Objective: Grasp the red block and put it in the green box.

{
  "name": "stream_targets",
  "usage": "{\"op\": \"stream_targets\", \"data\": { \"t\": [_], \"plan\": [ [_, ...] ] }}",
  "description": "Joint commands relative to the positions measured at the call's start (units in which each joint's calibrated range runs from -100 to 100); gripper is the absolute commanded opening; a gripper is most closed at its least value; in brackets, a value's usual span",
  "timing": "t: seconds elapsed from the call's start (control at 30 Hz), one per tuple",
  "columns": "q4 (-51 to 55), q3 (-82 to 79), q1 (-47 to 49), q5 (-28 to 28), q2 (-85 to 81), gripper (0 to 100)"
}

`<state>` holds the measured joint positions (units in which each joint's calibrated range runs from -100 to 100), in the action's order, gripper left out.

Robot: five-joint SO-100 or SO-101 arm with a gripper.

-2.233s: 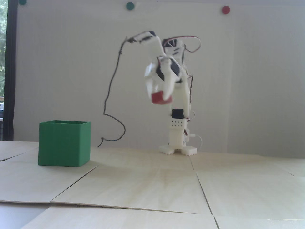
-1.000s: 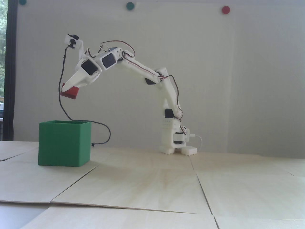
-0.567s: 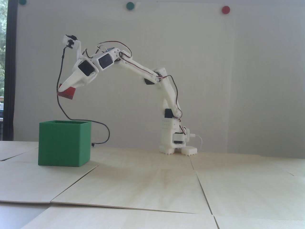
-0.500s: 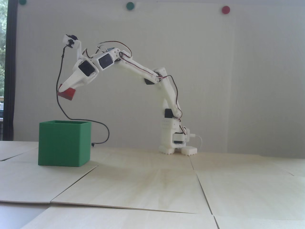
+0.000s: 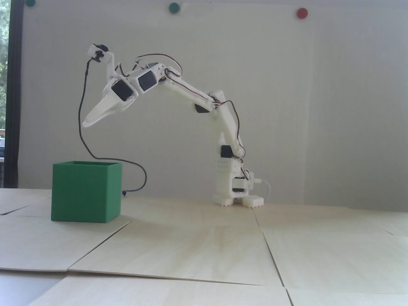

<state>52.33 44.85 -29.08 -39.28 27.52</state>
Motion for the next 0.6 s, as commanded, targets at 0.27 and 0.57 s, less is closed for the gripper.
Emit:
{"op": "stream_targets", "data": {
  "t": [0.27,0.57],
  "plan": [
    [12.9,-53.7,22.9,2.1,-58.4,2],
    [-0.7,-110.0,33.1,1.4,-88.8,2]
  ]
}}
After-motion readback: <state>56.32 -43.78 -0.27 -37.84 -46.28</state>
